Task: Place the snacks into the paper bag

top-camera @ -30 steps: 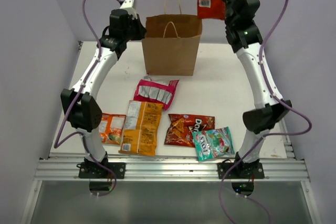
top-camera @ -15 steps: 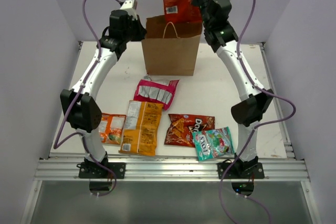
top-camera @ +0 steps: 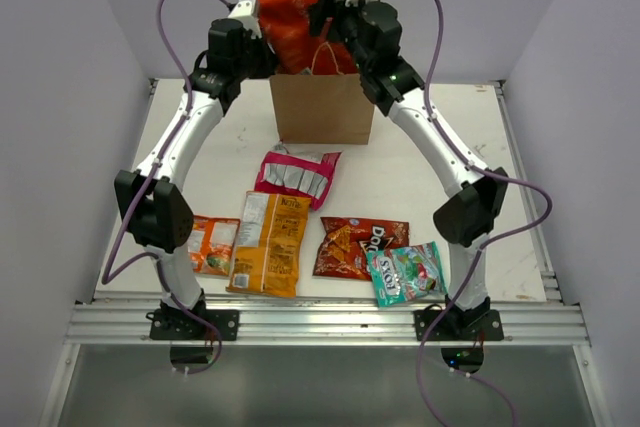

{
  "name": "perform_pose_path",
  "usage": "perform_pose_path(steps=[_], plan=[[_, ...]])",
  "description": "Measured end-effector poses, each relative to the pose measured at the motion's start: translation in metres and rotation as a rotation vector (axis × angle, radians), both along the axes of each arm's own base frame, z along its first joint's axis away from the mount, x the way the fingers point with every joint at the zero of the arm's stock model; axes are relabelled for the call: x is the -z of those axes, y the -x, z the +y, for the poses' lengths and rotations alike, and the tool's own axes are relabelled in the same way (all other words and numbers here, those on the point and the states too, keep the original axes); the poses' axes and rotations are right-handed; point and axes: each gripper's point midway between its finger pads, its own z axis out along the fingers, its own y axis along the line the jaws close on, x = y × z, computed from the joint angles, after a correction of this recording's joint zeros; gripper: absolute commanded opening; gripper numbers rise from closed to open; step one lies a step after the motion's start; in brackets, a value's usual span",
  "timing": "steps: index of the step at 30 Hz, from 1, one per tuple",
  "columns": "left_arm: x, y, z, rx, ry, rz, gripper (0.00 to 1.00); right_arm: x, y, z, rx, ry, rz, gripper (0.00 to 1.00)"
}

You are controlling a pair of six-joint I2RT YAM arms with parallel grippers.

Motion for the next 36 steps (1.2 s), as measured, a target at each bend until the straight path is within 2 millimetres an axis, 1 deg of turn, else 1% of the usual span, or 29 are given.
perform_pose_path(steps=[2,5,8,10,12,13,14,15,17,19,20,21,23,24,25,26,28,29,31,34,36], plan=[[0.0,0.0,0.0,0.0,-0.001,0.002,0.0,0.004,0.001,-0.004,0.005,0.022,0.007,0.85],[0.001,0.001,0.0,0.001,-0.001,0.004,0.0,0.008,0.011,-0.015,0.016,0.073,0.022,0.85],[0.001,0.001,-0.001,0.005,0.0,0.006,0.0,-0.004,0.035,-0.034,0.03,0.13,0.013,0.85],[0.001,0.001,-0.001,0.005,0.0,0.006,0.0,-0.018,0.062,-0.052,0.032,0.17,-0.01,0.85],[0.002,0.001,-0.001,0.007,0.0,0.007,0.0,-0.028,0.095,-0.067,0.007,0.21,-0.029,0.86],[0.002,0.001,-0.001,0.008,0.0,0.008,0.0,-0.028,0.111,-0.073,-0.012,0.225,-0.03,0.87],[0.002,0.001,-0.001,0.008,0.0,0.008,0.0,-0.023,0.13,-0.076,-0.041,0.235,-0.025,0.87],[0.002,0.001,-0.001,0.008,0.001,0.008,0.0,-0.011,0.146,-0.076,-0.075,0.251,-0.003,0.88],[0.002,0.001,-0.001,0.008,0.001,0.008,0.0,0.024,0.173,-0.065,-0.158,0.282,0.056,0.89],[0.002,0.001,-0.001,0.008,0.001,0.008,0.0,0.072,0.19,-0.043,-0.246,0.328,0.135,0.89],[0.002,0.001,-0.001,0.009,0.001,0.008,0.0,0.096,0.194,-0.033,-0.28,0.356,0.18,0.89],[0.002,0.001,-0.001,0.008,0.0,0.009,0.0,0.126,0.198,-0.022,-0.314,0.393,0.238,0.89],[0.002,0.001,-0.001,0.008,0.0,0.009,0.0,0.193,0.2,0.001,-0.376,0.473,0.366,0.89],[0.002,0.002,-0.001,0.008,0.0,0.008,0.0,0.224,0.2,0.006,-0.392,0.514,0.43,0.89],[0.002,0.002,-0.001,0.009,0.001,0.008,0.0,0.251,0.202,0.01,-0.405,0.547,0.485,0.89],[0.002,0.002,-0.001,0.009,0.0,0.009,0.0,0.271,0.203,0.011,-0.409,0.571,0.526,0.89],[0.005,0.002,-0.001,0.008,0.0,0.011,0.0,0.293,0.202,0.012,-0.412,0.597,0.571,0.89],[0.006,0.002,-0.001,0.009,0.0,0.012,0.0,0.298,0.201,0.014,-0.412,0.598,0.577,0.89],[0.007,0.002,-0.001,0.009,0.001,0.01,0.0,0.3,0.195,0.019,-0.409,0.588,0.567,0.89],[0.006,0.006,0.0,0.009,0.001,0.01,0.0,0.3,0.182,0.033,-0.408,0.567,0.541,0.89],[0.005,0.008,0.0,0.01,0.001,0.009,0.0,0.307,0.173,0.042,-0.409,0.557,0.533,0.89]])
